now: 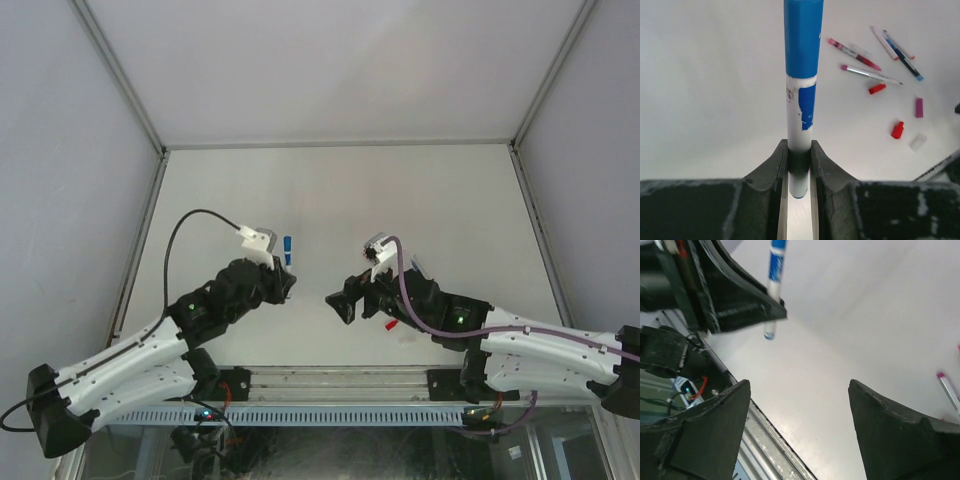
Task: Insert the pens into the pen caps
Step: Place the pen at the center of the board.
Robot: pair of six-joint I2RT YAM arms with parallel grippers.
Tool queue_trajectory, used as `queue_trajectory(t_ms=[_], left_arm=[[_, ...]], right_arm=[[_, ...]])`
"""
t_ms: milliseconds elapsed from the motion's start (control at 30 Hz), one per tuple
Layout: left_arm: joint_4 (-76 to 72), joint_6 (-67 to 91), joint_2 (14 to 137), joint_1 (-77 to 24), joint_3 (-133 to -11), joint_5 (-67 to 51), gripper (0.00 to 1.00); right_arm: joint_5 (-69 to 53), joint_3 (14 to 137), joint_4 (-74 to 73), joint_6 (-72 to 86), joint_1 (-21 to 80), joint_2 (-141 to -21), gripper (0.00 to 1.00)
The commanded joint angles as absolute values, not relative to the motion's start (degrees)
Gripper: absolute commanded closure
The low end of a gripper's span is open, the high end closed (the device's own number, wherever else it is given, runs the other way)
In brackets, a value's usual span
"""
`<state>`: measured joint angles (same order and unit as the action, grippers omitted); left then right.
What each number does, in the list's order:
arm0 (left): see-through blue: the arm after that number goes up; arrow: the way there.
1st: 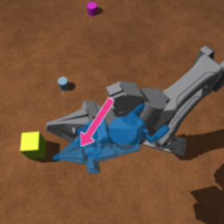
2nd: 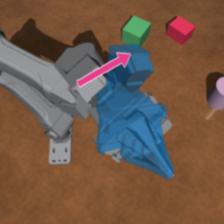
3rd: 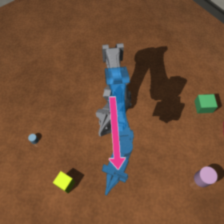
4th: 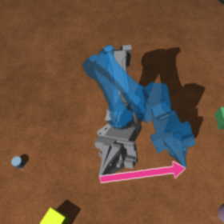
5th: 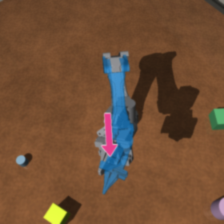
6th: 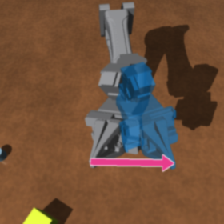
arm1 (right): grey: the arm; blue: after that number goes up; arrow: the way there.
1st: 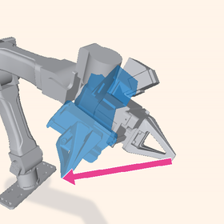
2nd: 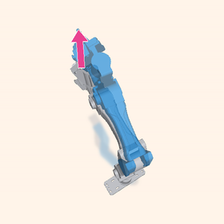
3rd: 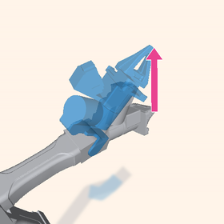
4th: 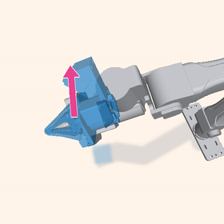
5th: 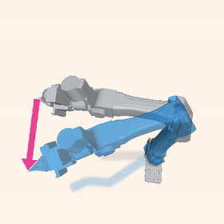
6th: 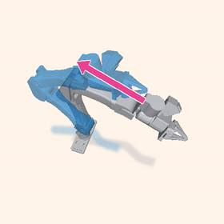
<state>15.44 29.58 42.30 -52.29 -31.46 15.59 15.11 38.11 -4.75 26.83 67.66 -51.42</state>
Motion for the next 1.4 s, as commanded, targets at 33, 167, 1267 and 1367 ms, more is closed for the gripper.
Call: queue_trajectory(t_ms=[33,167,1267,1367], left_arm=[[21.7,26.4,50.1,-46.0,-42.3,14.1,1.0],[29.3,24.7,59.4,-39.6,-49.4,11.3,1.0],[40.3,17.1,99.7,-19.6,-70.8,7.8,0.94],[39.2,17.3,100.6,-19.2,-70.4,7.6,0.93]], right_arm=[[16.7,39.5,-11.6,29.6,66.6,-50.4,0.19],[17.1,39.5,-13.4,30.3,66.7,-49.9,0.18],[14.1,37.2,-19.0,26.7,69.6,-38.0,0.2],[14.1,37.2,-19.2,26.7,69.6,-38.1,0.2]])
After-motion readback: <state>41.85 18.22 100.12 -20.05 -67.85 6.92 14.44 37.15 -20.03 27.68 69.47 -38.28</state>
